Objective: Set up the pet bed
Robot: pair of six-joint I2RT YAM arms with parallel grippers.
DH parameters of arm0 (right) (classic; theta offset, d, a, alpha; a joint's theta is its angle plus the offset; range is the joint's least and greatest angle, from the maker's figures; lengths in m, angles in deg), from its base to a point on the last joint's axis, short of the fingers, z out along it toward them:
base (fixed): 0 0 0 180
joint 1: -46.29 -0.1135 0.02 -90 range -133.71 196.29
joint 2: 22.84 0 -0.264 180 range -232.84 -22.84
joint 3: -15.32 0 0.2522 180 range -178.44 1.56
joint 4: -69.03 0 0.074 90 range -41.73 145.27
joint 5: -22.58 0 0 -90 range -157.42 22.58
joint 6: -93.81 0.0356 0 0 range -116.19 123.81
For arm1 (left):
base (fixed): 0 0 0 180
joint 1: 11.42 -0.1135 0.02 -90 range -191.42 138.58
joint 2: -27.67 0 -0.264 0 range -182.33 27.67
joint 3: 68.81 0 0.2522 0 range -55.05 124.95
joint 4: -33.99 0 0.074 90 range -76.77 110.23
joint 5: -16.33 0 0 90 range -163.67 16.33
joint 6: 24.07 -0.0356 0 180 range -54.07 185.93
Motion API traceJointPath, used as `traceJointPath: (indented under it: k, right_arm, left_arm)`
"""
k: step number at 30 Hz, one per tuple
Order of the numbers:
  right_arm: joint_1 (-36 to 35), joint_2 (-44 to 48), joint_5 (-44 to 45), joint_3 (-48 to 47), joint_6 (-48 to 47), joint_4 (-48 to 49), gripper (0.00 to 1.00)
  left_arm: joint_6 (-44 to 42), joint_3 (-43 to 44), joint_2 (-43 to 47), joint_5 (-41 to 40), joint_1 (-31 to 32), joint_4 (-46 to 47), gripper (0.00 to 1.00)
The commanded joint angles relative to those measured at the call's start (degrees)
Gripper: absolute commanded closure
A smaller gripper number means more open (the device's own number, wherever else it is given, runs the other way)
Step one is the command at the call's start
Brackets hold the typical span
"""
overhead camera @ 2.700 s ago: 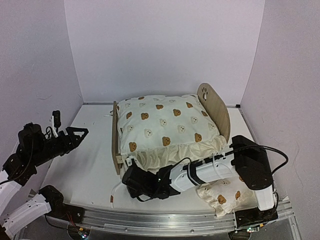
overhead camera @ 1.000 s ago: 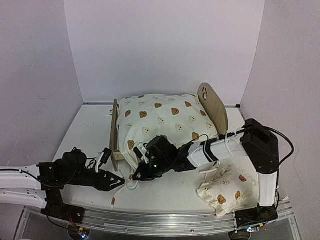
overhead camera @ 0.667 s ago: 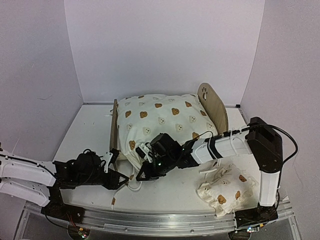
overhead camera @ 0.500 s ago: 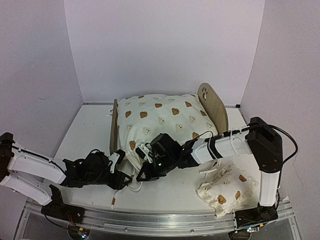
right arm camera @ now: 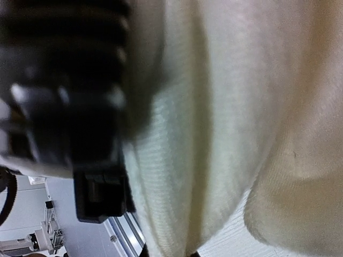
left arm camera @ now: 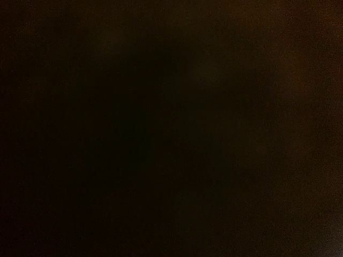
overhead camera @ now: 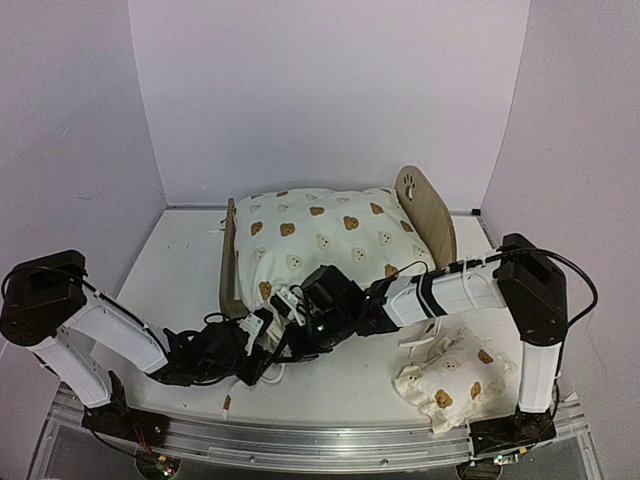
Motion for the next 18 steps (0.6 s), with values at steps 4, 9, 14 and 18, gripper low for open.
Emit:
traceJointPath:
  k: [4,9,14,18]
  right_arm:
    - [-0.4,4.8,-1.0,1.0,-0.4,-0.8,1.00]
    - [-1.1,4.2,-0.3,1.0,-0.6,-0.8,1.00]
    - [-2.2,3.1,0.0,-0.3,-0.4,0.6,1.00]
    - [-2.3,3.9,3.1,0.8,1.5,1.6,1.00]
  left_arm:
    - [-7.0,0.4,6.4,-10.3,1.4,1.4,0.98]
    - [-13.1,9.9,23.7,-16.2,1.2,-21.2,1.00]
    - [-22.0,19.2,26.6,-19.2,-0.5,-31.2,1.00]
    - [-30.8,24.4,25.4,-22.3,-1.0,-31.9,1.00]
